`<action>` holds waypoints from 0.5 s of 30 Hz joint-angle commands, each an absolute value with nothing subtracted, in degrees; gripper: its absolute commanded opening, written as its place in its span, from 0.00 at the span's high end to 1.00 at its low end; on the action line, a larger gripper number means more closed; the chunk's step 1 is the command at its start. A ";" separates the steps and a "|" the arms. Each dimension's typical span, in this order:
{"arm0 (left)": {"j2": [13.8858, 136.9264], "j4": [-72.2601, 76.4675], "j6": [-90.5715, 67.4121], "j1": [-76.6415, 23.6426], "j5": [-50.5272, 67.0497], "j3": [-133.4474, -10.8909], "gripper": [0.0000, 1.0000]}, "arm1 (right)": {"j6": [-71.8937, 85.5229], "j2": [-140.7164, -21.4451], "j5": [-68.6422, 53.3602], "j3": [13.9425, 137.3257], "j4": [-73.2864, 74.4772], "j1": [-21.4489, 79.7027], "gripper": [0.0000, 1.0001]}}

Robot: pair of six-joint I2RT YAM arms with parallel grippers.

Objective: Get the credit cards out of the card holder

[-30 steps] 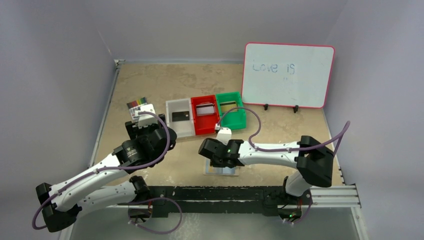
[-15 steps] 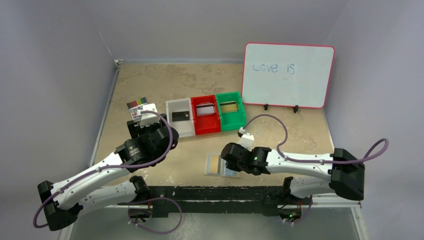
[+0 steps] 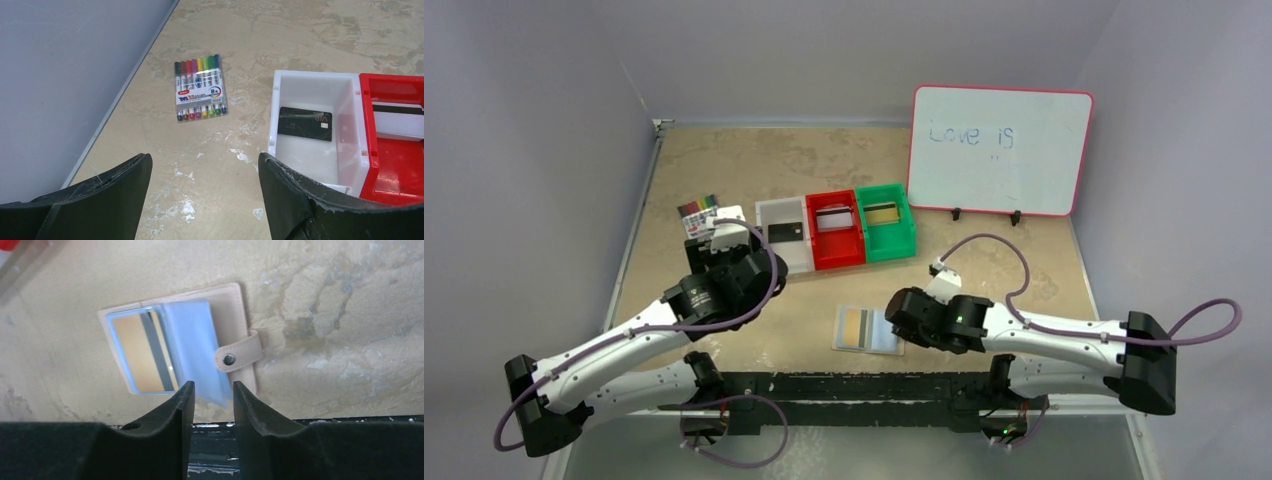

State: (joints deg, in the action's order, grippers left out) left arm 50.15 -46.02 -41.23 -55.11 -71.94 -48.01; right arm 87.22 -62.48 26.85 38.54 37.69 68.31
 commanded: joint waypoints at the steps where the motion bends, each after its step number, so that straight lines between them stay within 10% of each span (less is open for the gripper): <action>1: 51.04 -45.53 -41.82 -54.98 -71.90 -50.35 0.23 | 80.48 -60.37 30.32 42.48 33.74 68.20 0.62; 15: 41.54 -40.79 -54.27 -54.96 -53.74 -43.50 0.18 | 73.81 -64.30 15.02 34.95 4.75 63.25 0.65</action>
State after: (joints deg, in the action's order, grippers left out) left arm 46.24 -45.47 -46.89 -55.13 -64.18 -47.09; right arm 75.02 -63.46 20.75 38.22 13.34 66.41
